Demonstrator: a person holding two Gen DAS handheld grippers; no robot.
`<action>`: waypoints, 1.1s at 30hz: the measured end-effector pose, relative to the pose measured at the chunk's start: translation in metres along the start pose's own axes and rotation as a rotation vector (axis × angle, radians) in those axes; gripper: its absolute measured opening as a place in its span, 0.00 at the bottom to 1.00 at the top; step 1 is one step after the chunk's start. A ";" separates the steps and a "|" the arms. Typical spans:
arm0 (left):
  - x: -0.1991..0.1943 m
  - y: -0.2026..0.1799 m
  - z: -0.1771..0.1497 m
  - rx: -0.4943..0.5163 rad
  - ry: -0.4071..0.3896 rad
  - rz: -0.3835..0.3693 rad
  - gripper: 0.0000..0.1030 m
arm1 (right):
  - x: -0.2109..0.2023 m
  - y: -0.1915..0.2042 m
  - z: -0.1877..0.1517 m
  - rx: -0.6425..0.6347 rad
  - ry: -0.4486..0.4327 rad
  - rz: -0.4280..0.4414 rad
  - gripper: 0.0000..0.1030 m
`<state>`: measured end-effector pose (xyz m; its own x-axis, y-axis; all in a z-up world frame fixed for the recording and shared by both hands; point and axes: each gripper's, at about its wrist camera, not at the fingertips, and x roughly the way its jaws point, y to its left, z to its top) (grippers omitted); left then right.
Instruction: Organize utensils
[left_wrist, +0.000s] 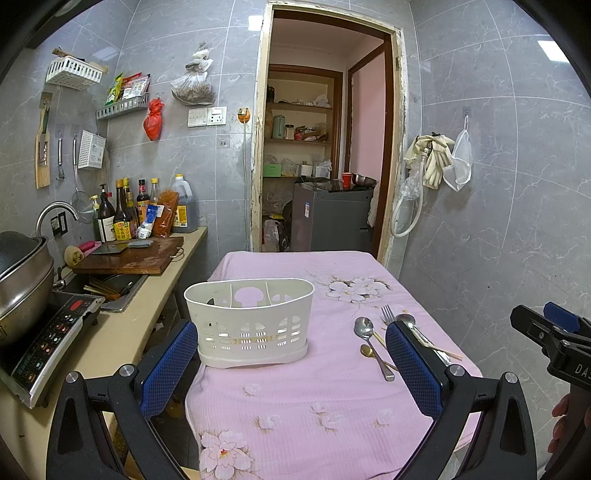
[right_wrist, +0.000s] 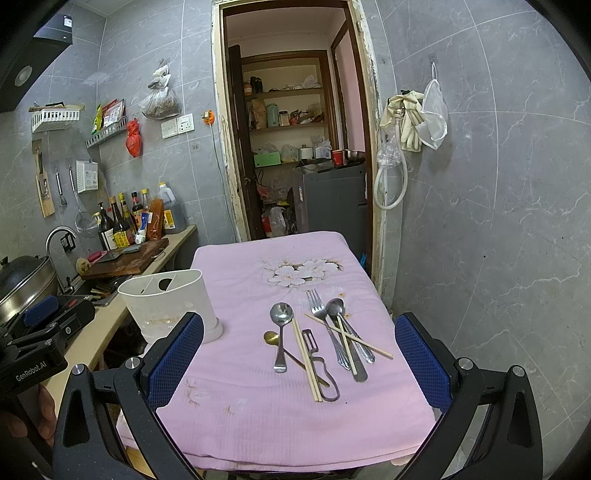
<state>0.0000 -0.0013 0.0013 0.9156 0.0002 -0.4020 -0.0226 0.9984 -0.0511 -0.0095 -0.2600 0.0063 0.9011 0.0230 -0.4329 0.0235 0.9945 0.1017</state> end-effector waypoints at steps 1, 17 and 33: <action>0.000 0.000 0.000 0.000 0.000 0.000 0.99 | 0.000 0.000 0.000 0.000 0.001 0.000 0.99; 0.000 0.000 0.000 0.001 -0.001 0.000 0.99 | 0.000 0.002 -0.001 0.001 -0.002 0.000 0.99; 0.073 -0.030 0.018 -0.001 0.010 -0.035 0.99 | 0.061 -0.014 0.036 -0.013 -0.007 0.027 0.99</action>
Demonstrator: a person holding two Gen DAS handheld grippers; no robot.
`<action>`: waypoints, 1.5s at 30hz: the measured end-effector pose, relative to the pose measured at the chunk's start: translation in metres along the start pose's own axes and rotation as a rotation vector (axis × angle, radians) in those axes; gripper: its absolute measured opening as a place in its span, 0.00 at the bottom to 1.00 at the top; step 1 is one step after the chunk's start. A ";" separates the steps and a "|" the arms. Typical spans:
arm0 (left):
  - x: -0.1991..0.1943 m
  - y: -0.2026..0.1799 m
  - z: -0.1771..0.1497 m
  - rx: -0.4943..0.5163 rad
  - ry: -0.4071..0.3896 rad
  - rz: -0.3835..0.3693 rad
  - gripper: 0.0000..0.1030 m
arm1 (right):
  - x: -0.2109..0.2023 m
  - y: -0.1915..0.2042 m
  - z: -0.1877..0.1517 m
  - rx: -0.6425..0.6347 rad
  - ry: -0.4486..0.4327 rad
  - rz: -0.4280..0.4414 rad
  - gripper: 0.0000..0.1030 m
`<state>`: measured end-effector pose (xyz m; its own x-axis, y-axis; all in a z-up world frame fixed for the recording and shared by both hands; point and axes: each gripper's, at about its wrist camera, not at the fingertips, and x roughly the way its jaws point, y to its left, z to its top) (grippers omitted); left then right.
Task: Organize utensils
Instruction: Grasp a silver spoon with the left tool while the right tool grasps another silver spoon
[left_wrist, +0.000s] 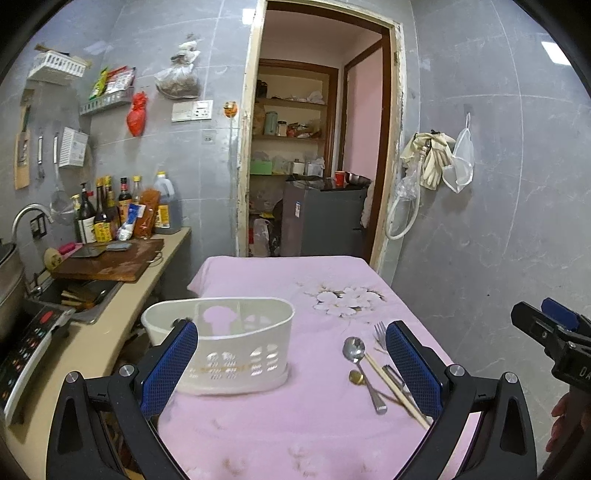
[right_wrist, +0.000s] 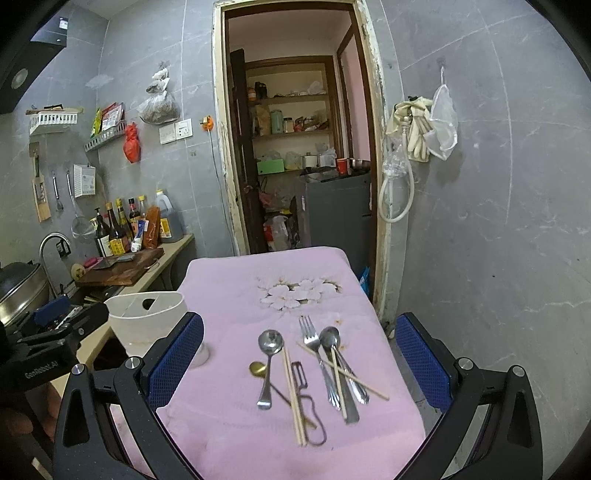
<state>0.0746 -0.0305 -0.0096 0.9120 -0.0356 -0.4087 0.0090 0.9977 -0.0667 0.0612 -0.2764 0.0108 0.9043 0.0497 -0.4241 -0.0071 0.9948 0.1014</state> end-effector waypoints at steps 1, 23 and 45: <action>0.005 -0.003 0.002 0.001 0.002 0.000 0.99 | 0.007 -0.004 0.003 0.000 0.007 0.001 0.99; 0.218 -0.074 -0.035 -0.016 0.358 -0.023 0.78 | 0.268 -0.095 -0.038 0.076 0.427 0.288 0.51; 0.275 -0.079 -0.052 0.063 0.624 -0.201 0.28 | 0.345 -0.064 -0.074 0.043 0.744 0.513 0.15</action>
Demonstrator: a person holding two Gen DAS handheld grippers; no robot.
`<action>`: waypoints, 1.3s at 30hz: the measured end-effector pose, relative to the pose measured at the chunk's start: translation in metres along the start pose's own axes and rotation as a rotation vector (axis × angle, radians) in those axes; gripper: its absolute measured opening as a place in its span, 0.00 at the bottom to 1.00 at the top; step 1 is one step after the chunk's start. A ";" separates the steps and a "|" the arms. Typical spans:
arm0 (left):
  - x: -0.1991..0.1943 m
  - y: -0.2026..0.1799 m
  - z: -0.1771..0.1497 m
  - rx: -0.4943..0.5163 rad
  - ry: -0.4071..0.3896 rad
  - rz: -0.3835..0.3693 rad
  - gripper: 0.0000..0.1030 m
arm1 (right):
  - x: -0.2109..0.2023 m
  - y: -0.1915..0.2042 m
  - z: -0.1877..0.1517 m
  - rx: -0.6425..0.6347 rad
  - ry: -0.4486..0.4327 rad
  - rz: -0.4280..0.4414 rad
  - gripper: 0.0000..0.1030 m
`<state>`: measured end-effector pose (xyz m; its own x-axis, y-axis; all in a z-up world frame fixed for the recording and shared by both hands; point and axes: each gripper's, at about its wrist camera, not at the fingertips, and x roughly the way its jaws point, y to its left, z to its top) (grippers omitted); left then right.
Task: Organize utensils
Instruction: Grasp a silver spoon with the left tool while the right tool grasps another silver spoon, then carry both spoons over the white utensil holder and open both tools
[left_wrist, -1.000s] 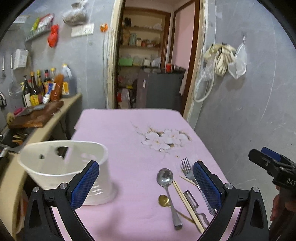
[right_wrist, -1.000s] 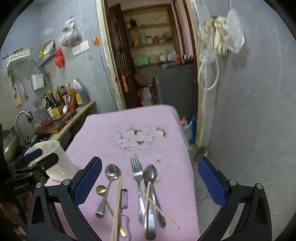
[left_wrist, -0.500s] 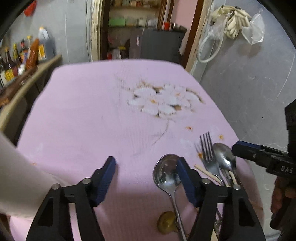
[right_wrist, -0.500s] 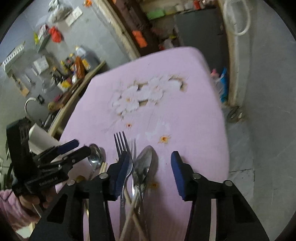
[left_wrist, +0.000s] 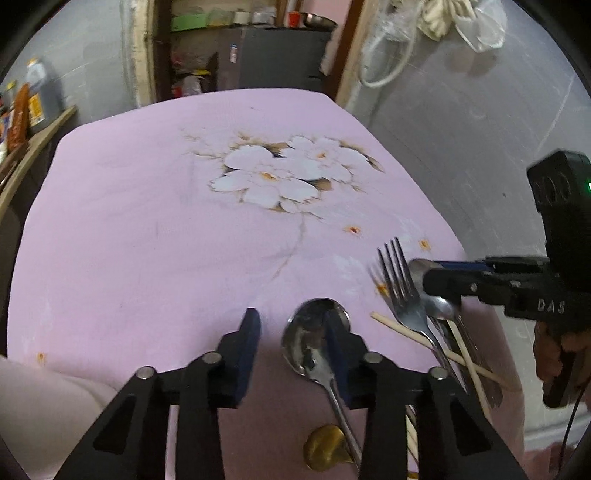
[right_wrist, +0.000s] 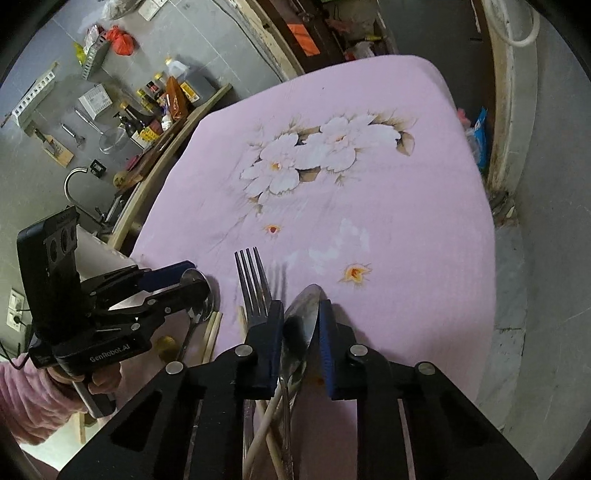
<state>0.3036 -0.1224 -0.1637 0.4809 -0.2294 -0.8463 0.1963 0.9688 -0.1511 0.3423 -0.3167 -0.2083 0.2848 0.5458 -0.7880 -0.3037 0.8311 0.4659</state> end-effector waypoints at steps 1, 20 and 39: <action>0.000 0.000 0.001 0.013 0.008 -0.005 0.23 | 0.000 0.000 0.001 0.012 0.005 0.012 0.14; -0.079 -0.013 -0.009 0.042 -0.119 0.057 0.04 | -0.056 0.028 -0.047 0.164 -0.141 0.107 0.02; -0.268 0.099 0.005 -0.116 -0.496 0.261 0.04 | -0.122 0.203 -0.010 0.058 -0.664 0.333 0.02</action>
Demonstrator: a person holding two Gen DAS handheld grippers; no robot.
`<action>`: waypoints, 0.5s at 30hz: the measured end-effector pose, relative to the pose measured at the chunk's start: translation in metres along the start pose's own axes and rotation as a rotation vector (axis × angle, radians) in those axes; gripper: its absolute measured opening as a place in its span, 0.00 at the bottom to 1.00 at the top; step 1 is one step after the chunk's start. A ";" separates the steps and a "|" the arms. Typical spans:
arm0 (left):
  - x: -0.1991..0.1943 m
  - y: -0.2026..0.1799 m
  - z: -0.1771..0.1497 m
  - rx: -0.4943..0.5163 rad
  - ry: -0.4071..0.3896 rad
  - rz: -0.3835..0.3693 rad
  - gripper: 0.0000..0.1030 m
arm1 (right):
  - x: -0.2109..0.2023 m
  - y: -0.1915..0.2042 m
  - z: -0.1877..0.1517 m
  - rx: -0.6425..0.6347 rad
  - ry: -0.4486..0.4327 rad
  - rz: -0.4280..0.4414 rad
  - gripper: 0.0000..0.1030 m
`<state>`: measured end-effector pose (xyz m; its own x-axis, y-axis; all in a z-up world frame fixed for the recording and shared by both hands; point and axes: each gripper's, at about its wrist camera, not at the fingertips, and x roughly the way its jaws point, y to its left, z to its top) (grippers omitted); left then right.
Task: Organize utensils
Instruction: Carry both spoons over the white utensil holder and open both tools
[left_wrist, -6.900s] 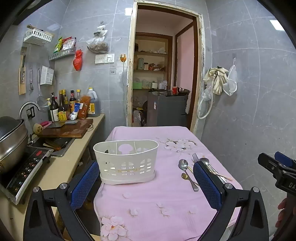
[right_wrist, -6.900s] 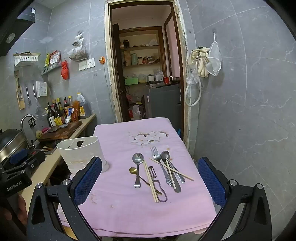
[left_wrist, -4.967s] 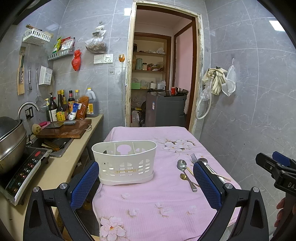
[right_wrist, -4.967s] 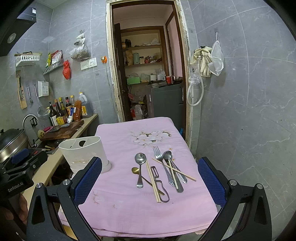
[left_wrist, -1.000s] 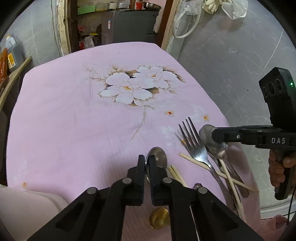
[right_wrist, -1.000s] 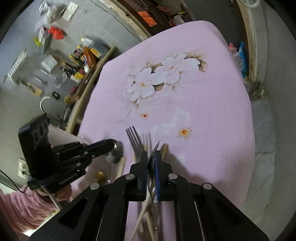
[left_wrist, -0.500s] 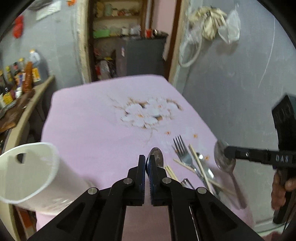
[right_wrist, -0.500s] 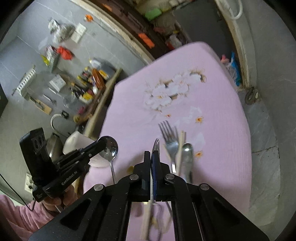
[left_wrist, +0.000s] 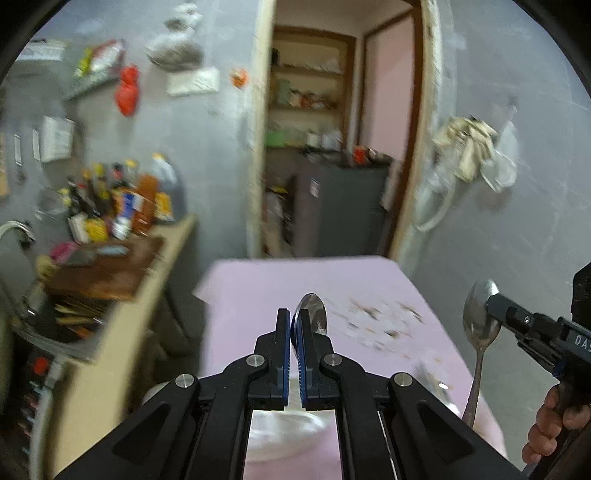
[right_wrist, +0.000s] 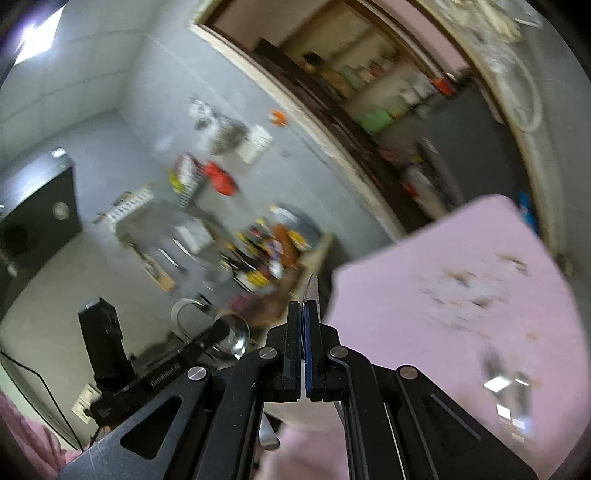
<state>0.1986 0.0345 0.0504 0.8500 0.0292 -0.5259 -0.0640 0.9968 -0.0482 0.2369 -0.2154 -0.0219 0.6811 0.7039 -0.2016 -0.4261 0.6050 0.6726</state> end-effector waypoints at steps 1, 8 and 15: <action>-0.004 0.009 0.004 0.004 -0.017 0.024 0.04 | 0.008 0.009 0.000 -0.013 -0.015 0.014 0.02; -0.013 0.077 0.024 -0.002 -0.098 0.196 0.04 | 0.067 0.061 0.002 -0.083 -0.078 0.119 0.02; 0.006 0.106 0.013 0.002 -0.100 0.310 0.04 | 0.113 0.048 -0.022 -0.083 -0.019 0.085 0.02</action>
<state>0.2039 0.1411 0.0532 0.8376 0.3385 -0.4288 -0.3268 0.9394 0.1032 0.2801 -0.0987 -0.0274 0.6512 0.7472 -0.1327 -0.5302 0.5730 0.6250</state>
